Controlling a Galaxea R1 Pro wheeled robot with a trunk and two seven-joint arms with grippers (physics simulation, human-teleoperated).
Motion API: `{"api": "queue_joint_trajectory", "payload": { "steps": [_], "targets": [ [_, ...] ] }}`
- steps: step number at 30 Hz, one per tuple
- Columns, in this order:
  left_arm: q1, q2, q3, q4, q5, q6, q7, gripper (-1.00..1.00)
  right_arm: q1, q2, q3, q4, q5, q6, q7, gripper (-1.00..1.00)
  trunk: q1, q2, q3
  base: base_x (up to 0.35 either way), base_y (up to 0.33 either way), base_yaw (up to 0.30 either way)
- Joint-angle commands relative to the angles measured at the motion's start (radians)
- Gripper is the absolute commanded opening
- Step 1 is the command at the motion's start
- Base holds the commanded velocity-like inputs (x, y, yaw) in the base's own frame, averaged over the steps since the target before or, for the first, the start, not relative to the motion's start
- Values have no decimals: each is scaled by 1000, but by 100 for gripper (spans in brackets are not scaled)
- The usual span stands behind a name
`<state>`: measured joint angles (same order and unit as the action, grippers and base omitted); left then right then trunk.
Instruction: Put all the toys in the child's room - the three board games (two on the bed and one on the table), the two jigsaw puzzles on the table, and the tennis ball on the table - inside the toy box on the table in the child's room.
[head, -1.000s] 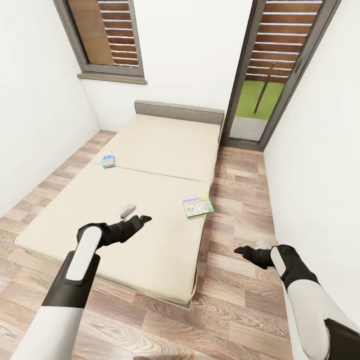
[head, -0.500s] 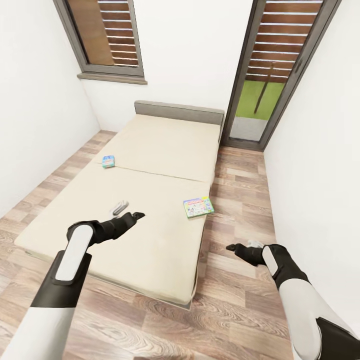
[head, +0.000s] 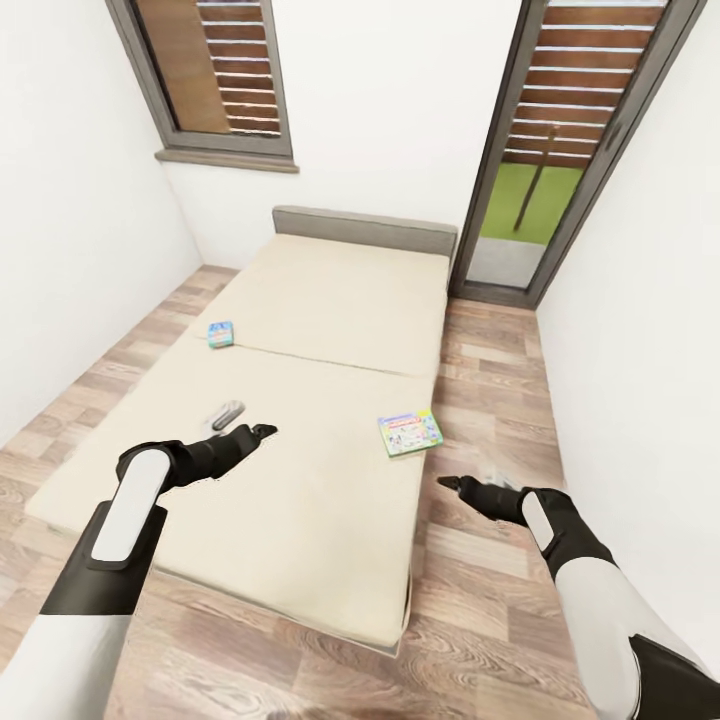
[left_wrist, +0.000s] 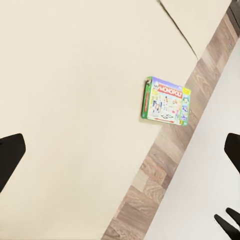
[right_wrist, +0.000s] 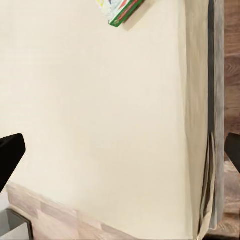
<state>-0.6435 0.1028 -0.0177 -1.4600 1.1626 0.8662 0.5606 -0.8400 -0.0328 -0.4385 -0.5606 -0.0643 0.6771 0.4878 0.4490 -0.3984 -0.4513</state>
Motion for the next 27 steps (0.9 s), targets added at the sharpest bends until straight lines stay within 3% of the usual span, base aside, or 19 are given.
{"api": "queue_joint_trajectory", "payload": {
  "steps": [1, 15, 27],
  "targets": [
    [-1, 7, -1, 0, 12, 0, 10, 100, -1, 0, -4, -1, -7, 5, 19, 100, 1, -2, -1, 273, 185, -10],
    [-1, 37, 1, 4, 20, 0, 9, 100, -1, 1, -3, -1, -9, -7, 84, 100, 1, -2, 4, 273, 203, -132],
    [-1, 46, 0, 6, 21, 0, 7, 100, -1, 0, -3, -1, -10, -9, 94, 100, 1, -2, 12, 105, 76, -230]
  ]
}}
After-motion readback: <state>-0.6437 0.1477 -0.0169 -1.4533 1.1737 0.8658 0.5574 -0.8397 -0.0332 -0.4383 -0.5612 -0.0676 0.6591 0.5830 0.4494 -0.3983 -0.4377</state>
